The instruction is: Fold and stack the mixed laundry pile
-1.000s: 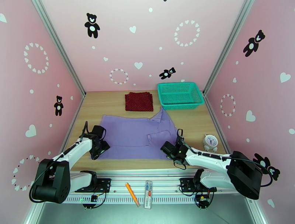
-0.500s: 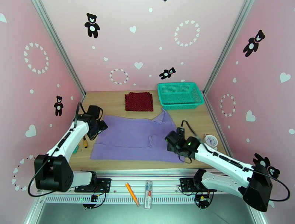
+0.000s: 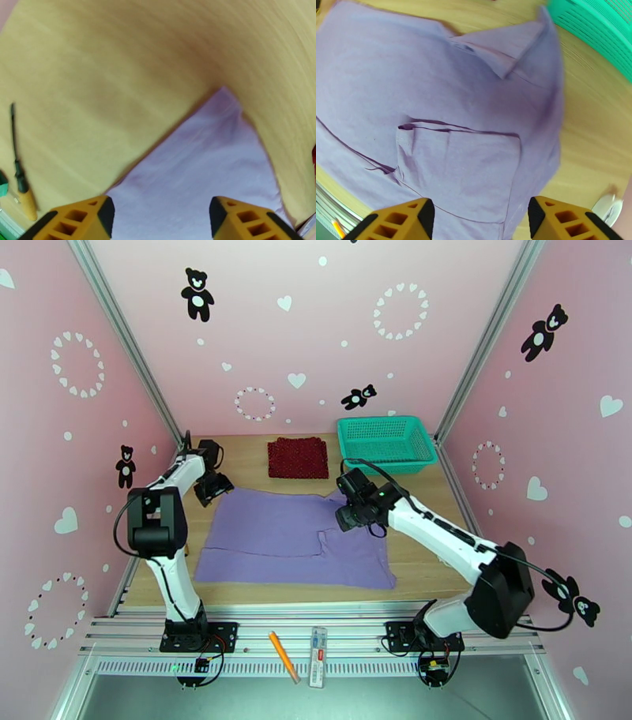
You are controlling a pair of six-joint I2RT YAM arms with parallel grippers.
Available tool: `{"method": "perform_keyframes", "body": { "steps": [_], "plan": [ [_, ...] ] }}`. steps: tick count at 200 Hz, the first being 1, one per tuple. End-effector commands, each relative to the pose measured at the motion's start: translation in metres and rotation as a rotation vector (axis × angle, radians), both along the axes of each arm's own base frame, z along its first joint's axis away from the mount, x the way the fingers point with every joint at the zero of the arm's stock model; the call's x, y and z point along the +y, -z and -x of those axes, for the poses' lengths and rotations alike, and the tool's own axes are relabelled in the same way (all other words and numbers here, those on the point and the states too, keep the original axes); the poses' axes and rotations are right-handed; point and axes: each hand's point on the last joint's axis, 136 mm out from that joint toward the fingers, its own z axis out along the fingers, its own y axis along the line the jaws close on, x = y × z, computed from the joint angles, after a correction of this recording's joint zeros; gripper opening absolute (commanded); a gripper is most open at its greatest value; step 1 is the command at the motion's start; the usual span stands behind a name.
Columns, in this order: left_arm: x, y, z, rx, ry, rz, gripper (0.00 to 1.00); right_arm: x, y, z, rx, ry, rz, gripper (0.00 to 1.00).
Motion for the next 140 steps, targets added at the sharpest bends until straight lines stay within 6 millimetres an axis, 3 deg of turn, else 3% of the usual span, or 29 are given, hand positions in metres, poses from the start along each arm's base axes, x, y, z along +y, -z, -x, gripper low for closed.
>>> {"method": "perform_keyframes", "body": {
  "steps": [1, 51, 98, 116, 140],
  "plan": [
    [-0.004, -0.002, -0.023, -0.033, -0.009, 0.040, 0.70, 0.012, 0.002, -0.008, 0.012, -0.116, 0.022, 0.66],
    [-0.010, 0.030, -0.051, 0.013, -0.020, 0.083, 0.69, 0.015, 0.018, -0.021, 0.035, -0.122, 0.063, 0.65],
    [-0.012, 0.055, -0.048, 0.061, -0.015, 0.095, 0.62, 0.012, 0.004, -0.065, -0.004, -0.019, 0.016, 0.65],
    [-0.011, 0.063, -0.044, 0.083, -0.010, 0.089, 0.50, 0.021, 0.003, -0.085, -0.006, -0.034, 0.000, 0.65],
    [-0.011, 0.070, -0.041, 0.100, -0.001, 0.086, 0.16, 0.024, 0.014, -0.110, 0.016, -0.073, 0.069, 0.65]
  ]
}}
